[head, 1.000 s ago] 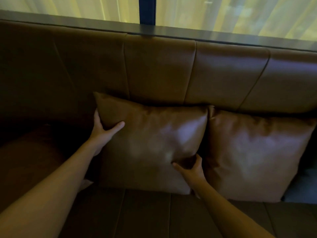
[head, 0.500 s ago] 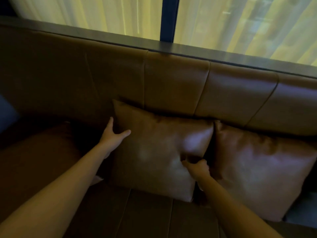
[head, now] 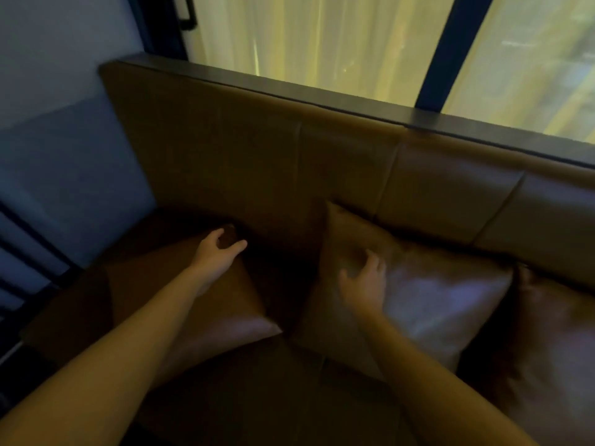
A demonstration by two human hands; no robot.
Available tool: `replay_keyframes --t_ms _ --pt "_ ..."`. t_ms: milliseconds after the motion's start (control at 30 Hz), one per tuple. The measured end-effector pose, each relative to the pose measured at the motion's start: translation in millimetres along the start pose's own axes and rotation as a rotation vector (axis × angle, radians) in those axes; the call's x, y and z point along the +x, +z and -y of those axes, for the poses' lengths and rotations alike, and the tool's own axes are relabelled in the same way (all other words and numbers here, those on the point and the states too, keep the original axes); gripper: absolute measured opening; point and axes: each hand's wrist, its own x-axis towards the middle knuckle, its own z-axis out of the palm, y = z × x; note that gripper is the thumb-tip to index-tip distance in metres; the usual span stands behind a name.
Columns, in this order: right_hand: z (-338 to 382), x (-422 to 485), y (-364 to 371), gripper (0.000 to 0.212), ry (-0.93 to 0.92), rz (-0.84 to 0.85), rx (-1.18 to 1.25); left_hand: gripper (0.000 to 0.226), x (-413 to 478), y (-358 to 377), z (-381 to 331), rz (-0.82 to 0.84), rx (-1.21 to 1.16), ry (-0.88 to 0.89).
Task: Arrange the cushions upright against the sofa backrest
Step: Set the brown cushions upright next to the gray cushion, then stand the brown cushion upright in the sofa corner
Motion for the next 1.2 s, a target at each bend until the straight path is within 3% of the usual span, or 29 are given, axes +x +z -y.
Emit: replay_keyframes --t_ms 233,400,667,900,1067,1200 --pt "75 -33 115 0.075 0.169 0.379 0.161 0.071 34 -89 65 -0.01 -0.029 -0.088" --pt "96 -48 187 0.076 0.269 0.416 0.157 0.077 66 -146 115 0.045 -0.014 -0.198" --pt "74 -39 264 0.077 0.363 0.467 0.07 0.108 117 -186 195 0.08 -0.039 -0.428" --pt "49 7 309 0.127 0.351 0.482 -0.193 0.143 147 -181 238 0.06 -0.101 -0.511" --pt "38 30 321 0.154 0.453 0.47 -0.181 0.15 162 -185 256 0.115 -0.18 -0.546" --pt "44 25 313 0.144 0.507 0.469 -0.122 0.128 162 -184 257 0.114 -0.252 -0.492"
